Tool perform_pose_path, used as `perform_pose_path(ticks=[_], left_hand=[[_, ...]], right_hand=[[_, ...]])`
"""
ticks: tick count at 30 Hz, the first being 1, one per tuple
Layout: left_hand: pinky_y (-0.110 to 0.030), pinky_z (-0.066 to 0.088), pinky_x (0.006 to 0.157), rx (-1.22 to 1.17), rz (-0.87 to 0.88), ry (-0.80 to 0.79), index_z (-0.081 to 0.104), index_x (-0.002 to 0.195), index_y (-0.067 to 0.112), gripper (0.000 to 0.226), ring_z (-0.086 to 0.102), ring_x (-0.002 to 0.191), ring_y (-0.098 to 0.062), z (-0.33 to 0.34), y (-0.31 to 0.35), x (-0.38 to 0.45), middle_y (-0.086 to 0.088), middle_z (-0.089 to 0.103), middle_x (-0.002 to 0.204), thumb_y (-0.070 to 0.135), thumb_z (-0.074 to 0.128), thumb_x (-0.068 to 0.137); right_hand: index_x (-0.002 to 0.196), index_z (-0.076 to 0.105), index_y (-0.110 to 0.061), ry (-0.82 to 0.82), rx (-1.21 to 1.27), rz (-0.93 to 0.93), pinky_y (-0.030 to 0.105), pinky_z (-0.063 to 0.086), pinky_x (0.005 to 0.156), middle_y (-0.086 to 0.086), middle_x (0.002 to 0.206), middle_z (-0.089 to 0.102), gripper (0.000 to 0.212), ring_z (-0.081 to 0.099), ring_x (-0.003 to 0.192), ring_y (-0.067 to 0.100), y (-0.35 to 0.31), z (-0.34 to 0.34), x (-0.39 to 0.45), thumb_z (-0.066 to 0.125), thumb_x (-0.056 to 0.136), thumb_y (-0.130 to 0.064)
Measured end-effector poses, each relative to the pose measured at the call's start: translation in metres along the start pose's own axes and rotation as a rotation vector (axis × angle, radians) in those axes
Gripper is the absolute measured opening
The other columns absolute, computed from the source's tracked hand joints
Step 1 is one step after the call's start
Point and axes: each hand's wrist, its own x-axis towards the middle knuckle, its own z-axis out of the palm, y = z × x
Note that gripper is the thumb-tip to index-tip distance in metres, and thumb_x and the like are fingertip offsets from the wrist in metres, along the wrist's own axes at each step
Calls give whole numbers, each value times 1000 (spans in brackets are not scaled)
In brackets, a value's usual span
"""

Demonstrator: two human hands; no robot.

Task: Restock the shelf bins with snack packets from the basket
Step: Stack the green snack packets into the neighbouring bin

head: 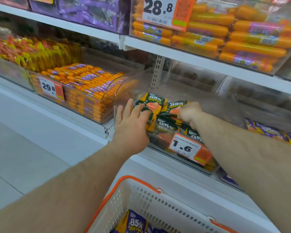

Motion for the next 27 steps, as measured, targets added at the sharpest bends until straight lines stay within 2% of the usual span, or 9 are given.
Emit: perform_pose_path(ticks=[3, 7, 11, 13, 16, 19, 21, 24, 27], left_hand=[[-47, -15, 116, 4, -3, -9, 28, 148, 25, 73, -14, 149, -26, 0, 2, 0, 1, 13, 160, 17, 58, 81], [-48, -15, 116, -11, -5, -32, 28, 147, 24, 73, -14, 149, -28, -1, 3, 0, -1, 13, 161, 19, 59, 81], [-48, -15, 116, -24, 0, -46, 28, 146, 24, 74, -15, 148, -28, -2, 3, 1, -2, 11, 161, 19, 60, 80], [-49, -15, 116, -40, 5, -45, 28, 146, 24, 74, -16, 148, -28, -3, 4, 1, -2, 8, 162, 19, 61, 80], [-52, 9, 114, -94, 35, 78, 45, 132, 18, 65, 5, 143, -30, -2, 6, -5, -10, 23, 152, 13, 66, 71], [-44, 40, 81, -218, 81, 241, 54, 94, 11, 37, 42, 98, -33, 0, 9, -11, -12, 45, 110, 7, 63, 59], [-43, 46, 68, -294, 156, 132, 46, 87, 15, 29, 46, 82, -29, 0, 11, -17, -5, 41, 99, 5, 63, 66], [-39, 44, 70, -326, 246, -51, 43, 90, 20, 26, 51, 90, -30, 5, 14, -29, 3, 42, 98, 9, 59, 73], [-31, 40, 69, -272, 310, -242, 57, 110, 12, 34, 54, 97, -29, 16, 15, -50, -4, 53, 106, 12, 57, 77]], right_hand=[[101, 63, -1, -20, -110, -29, 39, 54, 88, 11, 107, 66, 16, 64, 99, 26, 0, 3, 3, 63, 85, -3], [128, 56, -4, -111, -171, -79, 39, 45, 94, 17, 131, 56, 50, 53, 121, 35, 1, 1, 7, 70, 80, -5], [126, 59, -3, -167, -313, -126, 33, 45, 86, 16, 126, 59, 43, 56, 117, 34, 3, 2, 4, 66, 84, -7], [122, 61, -1, -122, -393, -126, 33, 53, 88, 13, 113, 64, 35, 63, 102, 31, 0, 3, -2, 60, 87, -6], [106, 65, -5, -47, -403, -138, 35, 57, 79, 8, 98, 66, 19, 64, 88, 24, -8, -3, -16, 62, 88, -12], [104, 67, -12, 77, -343, -249, 38, 56, 81, 6, 102, 67, 19, 63, 90, 25, -14, -14, -43, 63, 86, -14], [98, 68, -14, 227, -326, -412, 37, 54, 78, 7, 97, 68, 17, 61, 90, 28, -14, -18, -70, 59, 84, -12], [84, 67, -8, 554, -140, -1007, 36, 47, 73, 7, 85, 66, 12, 57, 80, 31, -1, -14, -112, 56, 79, -6], [73, 64, -2, 612, 80, -1322, 36, 41, 70, 12, 75, 61, 8, 53, 70, 31, 32, 6, -149, 58, 76, 2]])
